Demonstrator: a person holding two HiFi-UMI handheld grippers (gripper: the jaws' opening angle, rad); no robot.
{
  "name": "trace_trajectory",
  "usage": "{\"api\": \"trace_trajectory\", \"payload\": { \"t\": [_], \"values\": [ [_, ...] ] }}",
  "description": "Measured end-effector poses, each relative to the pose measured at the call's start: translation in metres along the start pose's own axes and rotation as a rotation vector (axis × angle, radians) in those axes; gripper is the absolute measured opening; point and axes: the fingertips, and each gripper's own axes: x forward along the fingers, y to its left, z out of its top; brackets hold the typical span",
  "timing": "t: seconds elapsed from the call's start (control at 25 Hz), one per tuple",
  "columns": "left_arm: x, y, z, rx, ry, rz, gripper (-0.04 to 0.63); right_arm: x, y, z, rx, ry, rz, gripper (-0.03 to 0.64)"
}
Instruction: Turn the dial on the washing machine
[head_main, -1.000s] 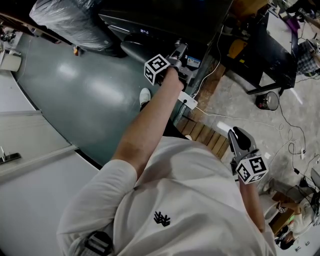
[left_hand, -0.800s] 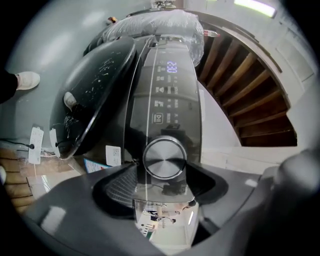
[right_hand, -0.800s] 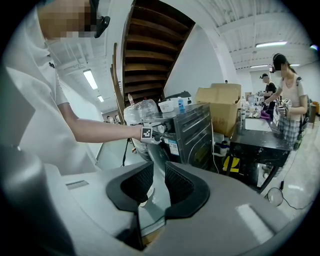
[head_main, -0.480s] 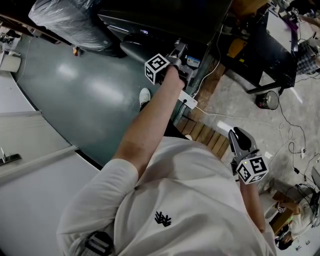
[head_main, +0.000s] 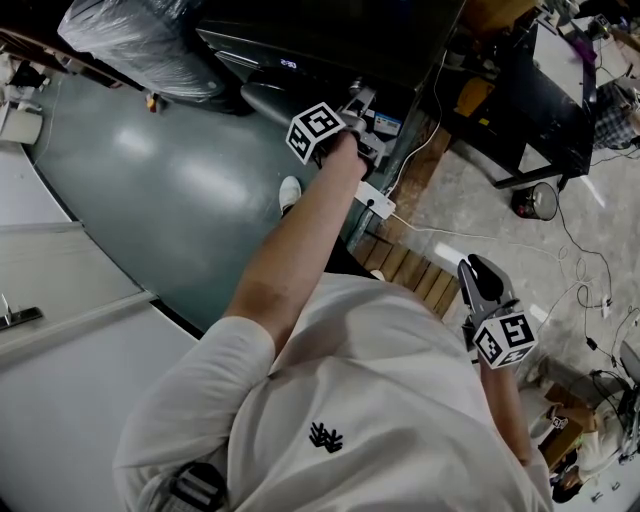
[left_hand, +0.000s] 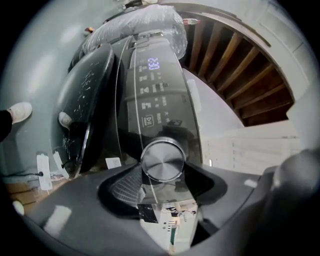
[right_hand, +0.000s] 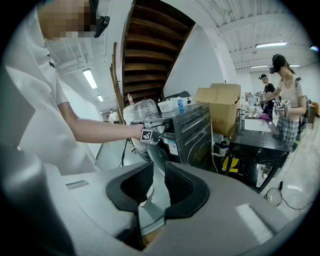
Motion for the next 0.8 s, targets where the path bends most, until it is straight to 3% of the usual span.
{"api": "trace_trajectory", "payload": {
  "t": [0.36,0.8],
  "values": [
    [-0.001,0.003,0.001,0.288,0.042,0.099,0.321,0.001,-0.002,-0.004,0.000,-0.001,0.000,0.069],
    [-0.016,-0.005,0.002,0.478,0.055,0.134,0.321,0.001,0.002,-0.001,-0.006,-0.010,0.015,0.069]
  ]
}}
